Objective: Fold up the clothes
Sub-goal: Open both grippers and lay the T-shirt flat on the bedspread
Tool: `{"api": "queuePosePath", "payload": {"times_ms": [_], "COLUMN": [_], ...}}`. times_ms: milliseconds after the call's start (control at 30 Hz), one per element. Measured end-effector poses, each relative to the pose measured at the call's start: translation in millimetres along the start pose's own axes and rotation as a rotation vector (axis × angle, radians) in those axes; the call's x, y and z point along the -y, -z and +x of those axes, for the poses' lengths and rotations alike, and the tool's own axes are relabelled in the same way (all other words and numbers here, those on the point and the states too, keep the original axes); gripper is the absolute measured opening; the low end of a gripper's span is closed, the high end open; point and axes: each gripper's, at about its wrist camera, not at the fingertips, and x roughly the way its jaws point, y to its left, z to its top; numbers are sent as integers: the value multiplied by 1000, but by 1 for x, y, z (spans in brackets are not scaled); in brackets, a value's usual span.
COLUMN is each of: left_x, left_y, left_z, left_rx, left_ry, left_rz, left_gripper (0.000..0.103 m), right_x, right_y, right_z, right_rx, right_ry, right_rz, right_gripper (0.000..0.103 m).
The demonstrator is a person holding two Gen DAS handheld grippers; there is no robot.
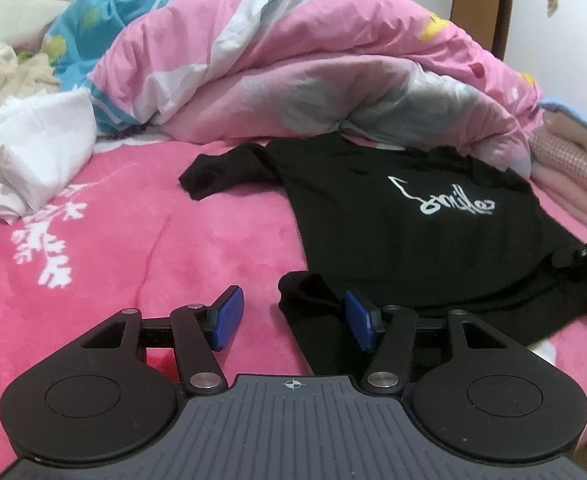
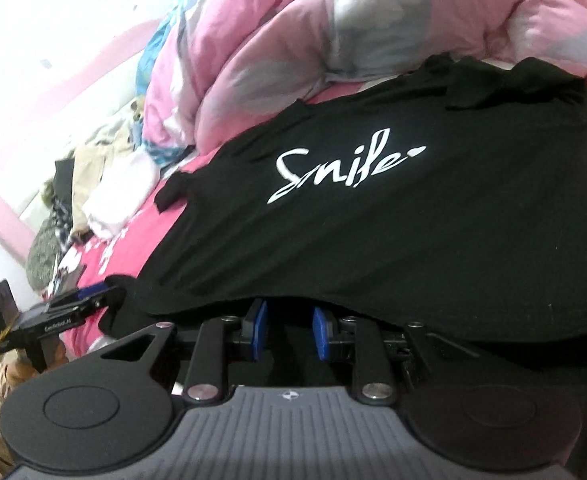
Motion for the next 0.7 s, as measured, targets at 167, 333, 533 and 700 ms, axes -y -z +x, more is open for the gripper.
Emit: {"api": "queuePosePath", "payload": {"times_ms": [167, 333, 533, 700], "left_x": [-24, -58, -70, -72], "left_y": [-11, -11, -7, -4], "left_z": [17, 23, 19, 19], "left_rx": [-9, 7, 25, 44], "left_ry": [70, 182, 235, 258], "left_rz": [-209, -475, -526, -518], "left_gripper": [56, 56, 56, 56], "right_x": [20, 39, -14, -81], "right_y": [-11, -15, 2, 25], "right_z": [12, 3, -5, 34], "right_rx": [49, 127, 22, -119], "right_ry": [-17, -63, -182, -176], "right_rz": [121, 264, 24, -326], "right_gripper": [26, 27, 27, 27]}}
